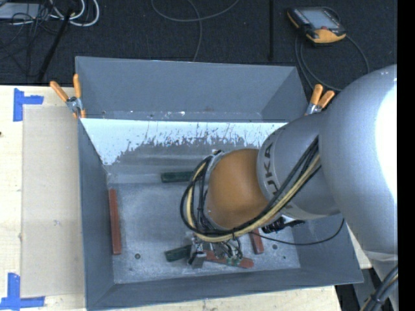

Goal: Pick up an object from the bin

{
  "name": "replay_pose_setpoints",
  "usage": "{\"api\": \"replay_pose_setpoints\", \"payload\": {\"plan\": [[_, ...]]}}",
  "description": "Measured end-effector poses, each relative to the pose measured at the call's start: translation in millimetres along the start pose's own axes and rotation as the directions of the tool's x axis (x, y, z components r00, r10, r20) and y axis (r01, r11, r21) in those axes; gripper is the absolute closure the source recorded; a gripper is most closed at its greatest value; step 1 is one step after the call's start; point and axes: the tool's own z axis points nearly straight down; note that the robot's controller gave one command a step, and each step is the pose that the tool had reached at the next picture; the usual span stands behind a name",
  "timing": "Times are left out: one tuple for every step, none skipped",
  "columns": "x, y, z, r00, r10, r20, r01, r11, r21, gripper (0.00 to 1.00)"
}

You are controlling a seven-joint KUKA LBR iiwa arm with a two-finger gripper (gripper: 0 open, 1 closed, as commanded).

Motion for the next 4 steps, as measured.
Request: {"api": "replay_pose_setpoints", "payload": {"plan": [[1.5, -0.2, -4.8, 1.000, 0.000, -0.004, 0.000, 1.000, 0.000, 1.00], [1.8, -0.3, -22.2, 1.000, 0.001, -0.004, -0.001, 1.000, 0.000, 1.00], [2.1, -0.4, -39.2, 1.000, 0.001, -0.005, -0.001, 1.000, 0.001, 1.00], [2.8, -0.6, -61.7, 1.000, 0.002, -0.005, -0.002, 1.000, 0.001, 1.00]]}}
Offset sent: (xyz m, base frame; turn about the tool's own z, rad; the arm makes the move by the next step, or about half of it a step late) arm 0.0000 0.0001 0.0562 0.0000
